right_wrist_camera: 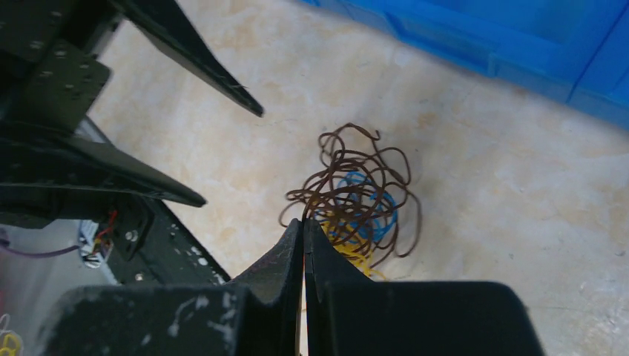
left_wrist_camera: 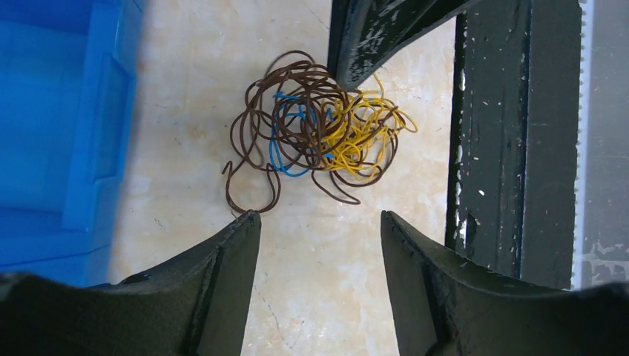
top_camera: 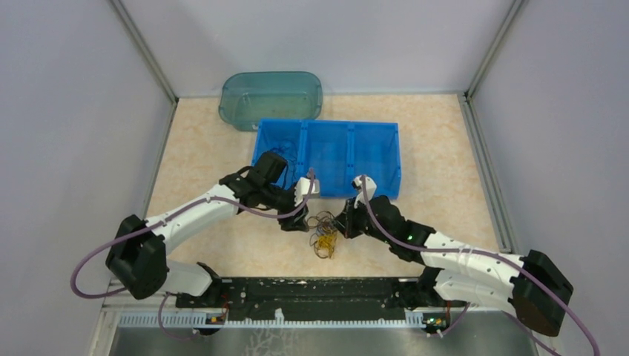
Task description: Untangle the cables
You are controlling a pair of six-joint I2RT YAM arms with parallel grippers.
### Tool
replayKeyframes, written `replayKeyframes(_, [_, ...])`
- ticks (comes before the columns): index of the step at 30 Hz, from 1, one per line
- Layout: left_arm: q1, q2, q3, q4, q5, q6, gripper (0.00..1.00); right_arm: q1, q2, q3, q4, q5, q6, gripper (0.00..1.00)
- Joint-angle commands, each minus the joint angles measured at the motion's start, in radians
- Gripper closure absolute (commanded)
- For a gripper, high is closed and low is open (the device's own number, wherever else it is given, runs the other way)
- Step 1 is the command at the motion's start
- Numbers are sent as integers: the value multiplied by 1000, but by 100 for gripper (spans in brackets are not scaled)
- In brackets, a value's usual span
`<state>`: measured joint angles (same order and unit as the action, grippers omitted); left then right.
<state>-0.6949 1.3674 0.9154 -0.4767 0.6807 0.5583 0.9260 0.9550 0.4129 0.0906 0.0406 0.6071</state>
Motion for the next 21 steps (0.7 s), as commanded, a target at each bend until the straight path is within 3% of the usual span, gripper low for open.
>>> replayKeyframes(1, [-8, 0, 55, 23, 1, 9, 34, -6, -85, -1, 131, -91, 14, 100])
replayKeyframes(8, [-8, -14, 139, -123, 49, 149, 36, -6, -127, 17, 205, -232, -9, 100])
replayKeyframes(13, [-8, -43, 125, -107, 53, 153, 46, -5, -108, 27, 235, -276, 1, 100])
replayKeyframes(21, [-18, -83, 63, -129, 87, 131, 45, -6, -112, 57, 258, -277, 10, 100])
